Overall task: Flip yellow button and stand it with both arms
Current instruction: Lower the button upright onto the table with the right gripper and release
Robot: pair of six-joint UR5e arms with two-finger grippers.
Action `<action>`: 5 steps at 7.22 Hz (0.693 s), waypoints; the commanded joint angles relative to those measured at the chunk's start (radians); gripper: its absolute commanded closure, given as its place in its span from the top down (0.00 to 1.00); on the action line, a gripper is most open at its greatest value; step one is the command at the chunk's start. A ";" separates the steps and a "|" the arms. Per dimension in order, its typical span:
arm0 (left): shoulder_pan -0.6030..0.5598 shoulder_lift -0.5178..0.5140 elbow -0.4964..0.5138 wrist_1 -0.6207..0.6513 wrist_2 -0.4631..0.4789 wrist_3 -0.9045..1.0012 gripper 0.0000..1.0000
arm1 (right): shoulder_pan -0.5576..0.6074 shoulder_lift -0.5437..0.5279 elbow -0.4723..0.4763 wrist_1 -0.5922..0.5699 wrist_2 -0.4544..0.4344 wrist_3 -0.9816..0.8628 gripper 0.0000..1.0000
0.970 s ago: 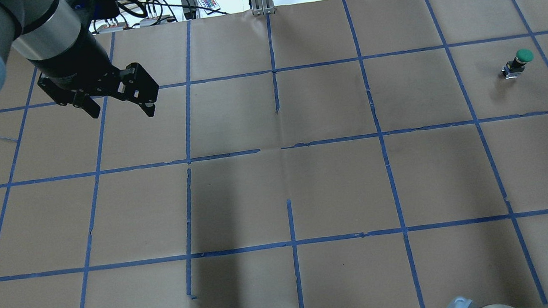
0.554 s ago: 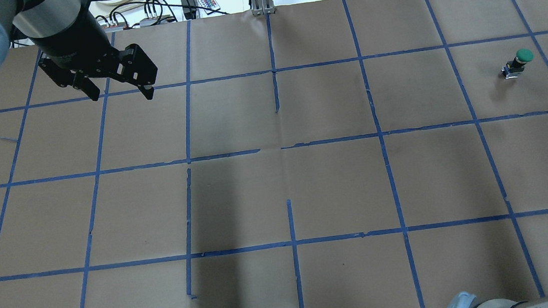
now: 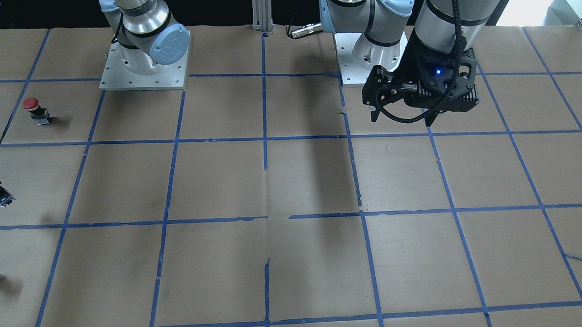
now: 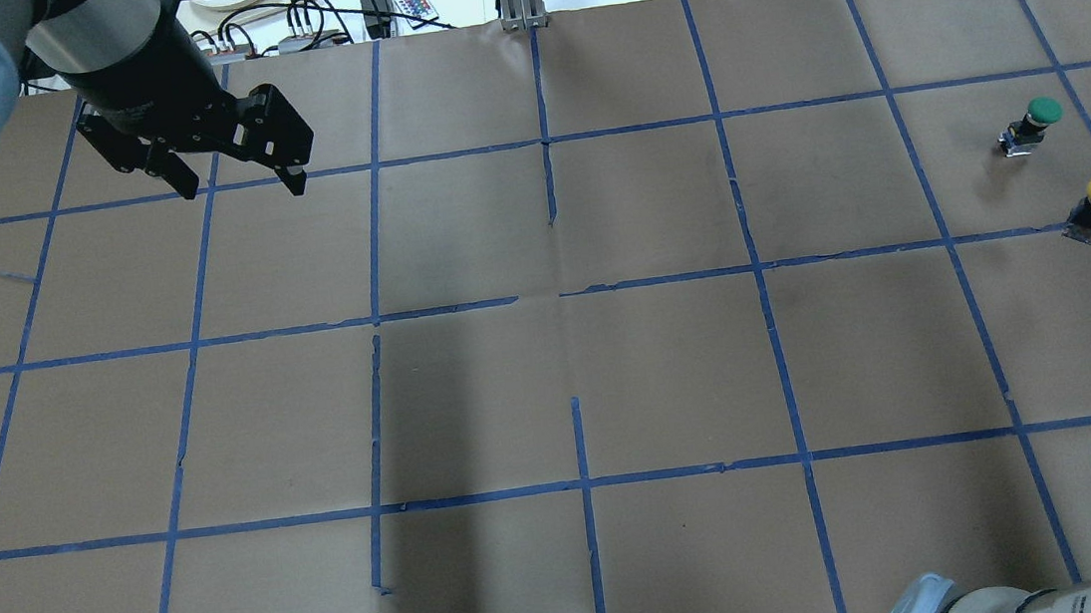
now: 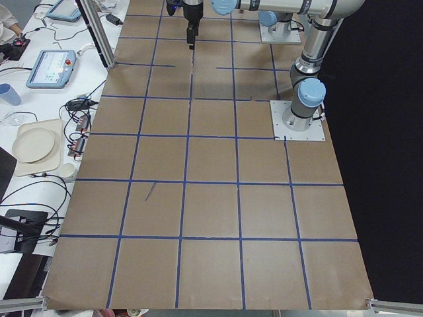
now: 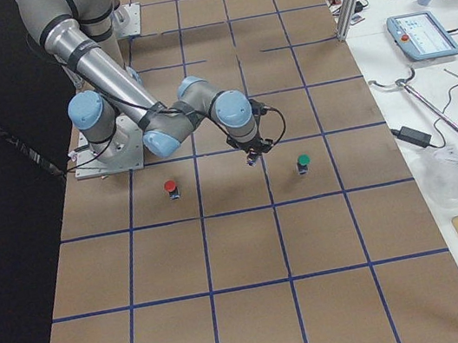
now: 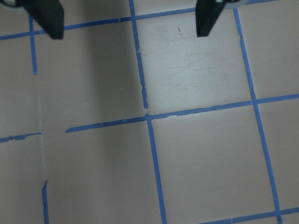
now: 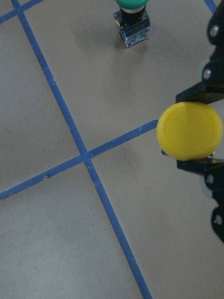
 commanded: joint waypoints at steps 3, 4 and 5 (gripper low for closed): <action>-0.002 0.001 -0.001 -0.004 0.010 -0.005 1.00 | -0.041 0.072 0.000 0.005 0.051 -0.064 0.07; -0.002 0.001 -0.001 -0.004 0.014 -0.038 1.00 | -0.050 0.072 0.002 0.004 0.051 -0.166 0.07; -0.002 -0.002 0.001 -0.004 0.015 -0.046 1.00 | -0.055 0.076 0.002 0.011 0.053 -0.234 0.07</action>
